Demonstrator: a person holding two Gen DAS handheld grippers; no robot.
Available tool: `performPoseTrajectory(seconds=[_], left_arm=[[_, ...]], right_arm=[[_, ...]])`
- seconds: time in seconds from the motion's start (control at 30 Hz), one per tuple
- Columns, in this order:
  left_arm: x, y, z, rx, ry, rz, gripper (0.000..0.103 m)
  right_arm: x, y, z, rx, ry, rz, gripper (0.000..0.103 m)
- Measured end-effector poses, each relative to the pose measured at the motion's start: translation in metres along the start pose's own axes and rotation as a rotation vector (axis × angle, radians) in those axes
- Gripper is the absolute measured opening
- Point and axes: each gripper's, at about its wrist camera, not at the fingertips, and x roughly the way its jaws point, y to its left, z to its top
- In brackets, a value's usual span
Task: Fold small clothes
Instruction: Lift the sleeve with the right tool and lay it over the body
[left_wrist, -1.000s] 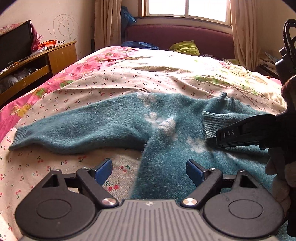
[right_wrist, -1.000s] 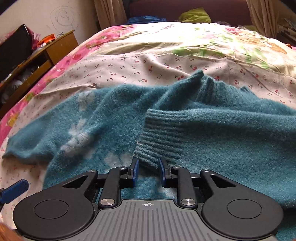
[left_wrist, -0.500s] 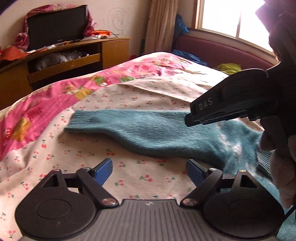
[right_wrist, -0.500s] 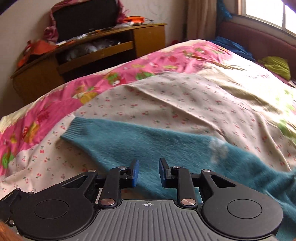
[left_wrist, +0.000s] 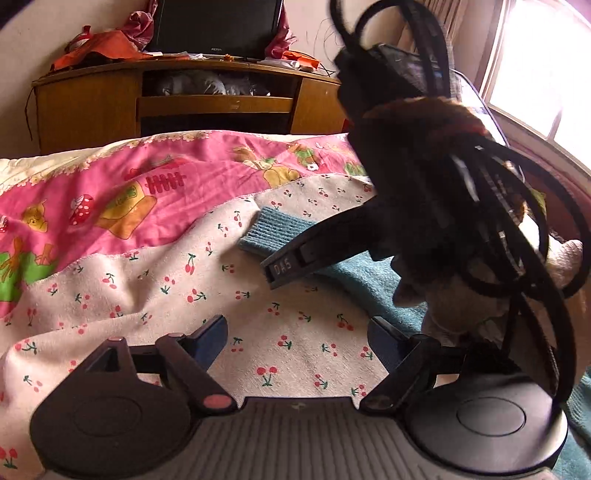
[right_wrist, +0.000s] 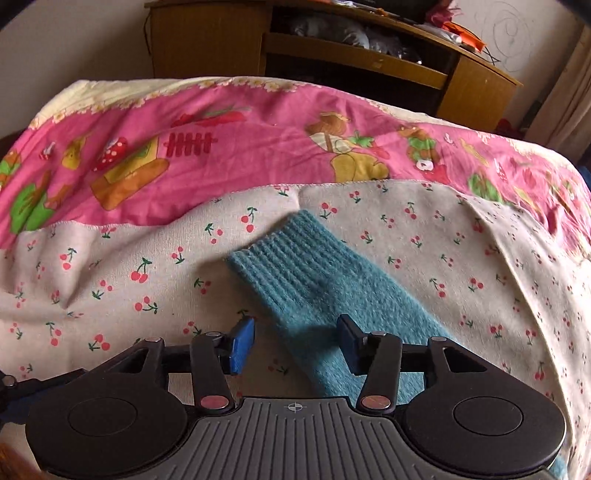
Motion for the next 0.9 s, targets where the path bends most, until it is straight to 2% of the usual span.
performPoseTrajectory(seconds=[0.13,0.2,0.27,0.33,0.5,0.6,0.67,0.77,0.9], left_arm=[[0.006,0.005,-0.002,-0.02,0.027,0.005,0.092],[0.005,0.007,-0.002,-0.029,0.03,0.003,0.092],[0.003,0.005,-0.002,-0.02,0.021,0.007,0.092],[0.001,0.001,-0.002,-0.002,0.015,0.003,0.092],[-0.009,-0.026,-0.003,0.089,-0.001,-0.032,0.092],[-0.015,-0.049,0.003,0.137,0.016,-0.122,0.093],[-0.02,-0.068,0.006,0.193,-0.003,-0.156,0.094],[-0.027,-0.109,0.013,0.343,-0.057,-0.149,0.094],[-0.03,-0.163,0.015,0.493,-0.138,-0.156,0.095]], right_arm=[[0.017,0.016,0.006,-0.07,-0.003,-0.067,0.05],[0.021,0.014,0.01,-0.048,-0.002,-0.106,0.044],[0.018,0.008,0.011,-0.009,-0.005,-0.129,0.017],[0.007,-0.005,0.01,0.066,-0.022,-0.11,0.008],[-0.056,-0.052,-0.01,0.273,-0.137,-0.103,0.007],[-0.101,-0.085,-0.034,0.404,-0.206,-0.103,0.007],[-0.133,-0.108,-0.058,0.49,-0.252,-0.12,0.007],[-0.182,-0.141,-0.1,0.611,-0.319,-0.148,0.007],[-0.241,-0.177,-0.166,0.759,-0.409,-0.219,0.007]])
